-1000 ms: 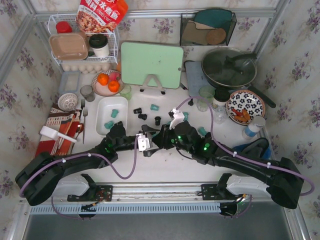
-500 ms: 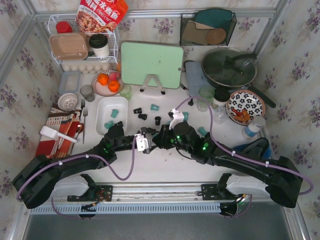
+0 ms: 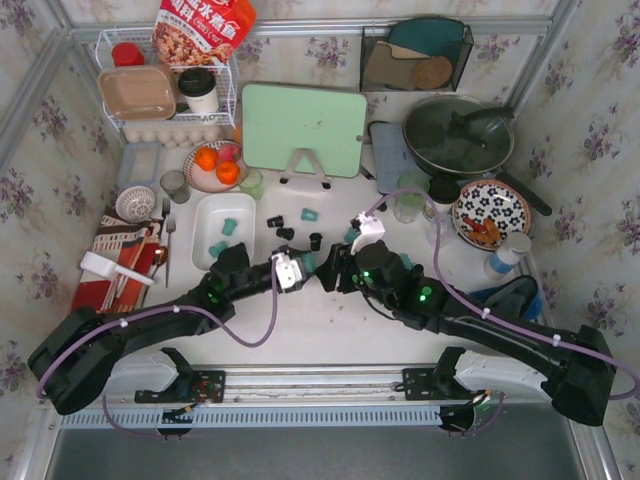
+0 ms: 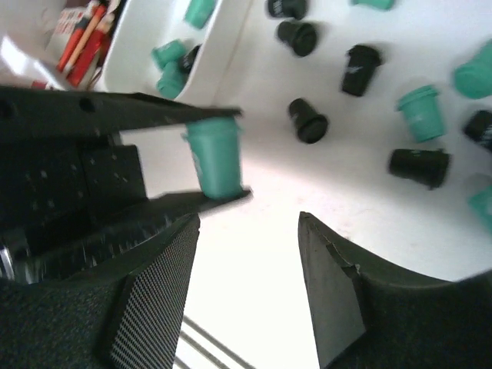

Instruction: Mix the coffee capsules in the storage basket

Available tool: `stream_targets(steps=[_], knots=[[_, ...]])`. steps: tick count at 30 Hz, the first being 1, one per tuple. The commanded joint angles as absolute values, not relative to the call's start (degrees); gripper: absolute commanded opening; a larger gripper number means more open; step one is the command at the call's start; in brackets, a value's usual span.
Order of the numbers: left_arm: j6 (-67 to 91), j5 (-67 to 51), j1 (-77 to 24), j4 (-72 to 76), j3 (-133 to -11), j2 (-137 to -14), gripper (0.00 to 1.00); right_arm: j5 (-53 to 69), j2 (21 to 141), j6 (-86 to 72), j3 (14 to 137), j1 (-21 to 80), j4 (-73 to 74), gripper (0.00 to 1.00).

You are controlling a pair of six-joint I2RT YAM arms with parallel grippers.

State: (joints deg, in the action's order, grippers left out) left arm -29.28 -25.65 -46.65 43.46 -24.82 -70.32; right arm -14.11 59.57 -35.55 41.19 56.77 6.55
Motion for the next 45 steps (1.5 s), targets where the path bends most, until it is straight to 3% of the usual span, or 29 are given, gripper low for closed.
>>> stream_targets(steps=[1,5,12,16,28,45], knots=[[-23.13,-10.73,-44.17,41.95,-26.89,-71.63,0.37,-26.74,56.98,-32.21,42.05,56.86,13.84,0.62],[-15.12,5.02,-38.53,35.03,-29.17,-72.47,0.39,-36.43,58.12,-32.73,41.32,56.86,18.63,0.63],[-7.68,12.27,-31.51,32.19,-30.53,-77.32,0.48,-47.94,62.21,-41.81,35.92,55.88,16.02,0.88],[-4.06,12.97,-29.1,31.38,-31.8,-80.56,0.52,-44.8,65.05,-41.86,33.0,52.96,9.58,0.87],[4.6,15.68,-25.55,27.47,-32.53,-82.09,0.79,-38.53,76.46,-43.06,30.22,45.84,-1.67,0.8],[1.17,6.4,-28.43,27.93,-30.71,-71.5,0.83,-40.47,87.64,-43.59,34.4,43.59,-1.02,0.66]])
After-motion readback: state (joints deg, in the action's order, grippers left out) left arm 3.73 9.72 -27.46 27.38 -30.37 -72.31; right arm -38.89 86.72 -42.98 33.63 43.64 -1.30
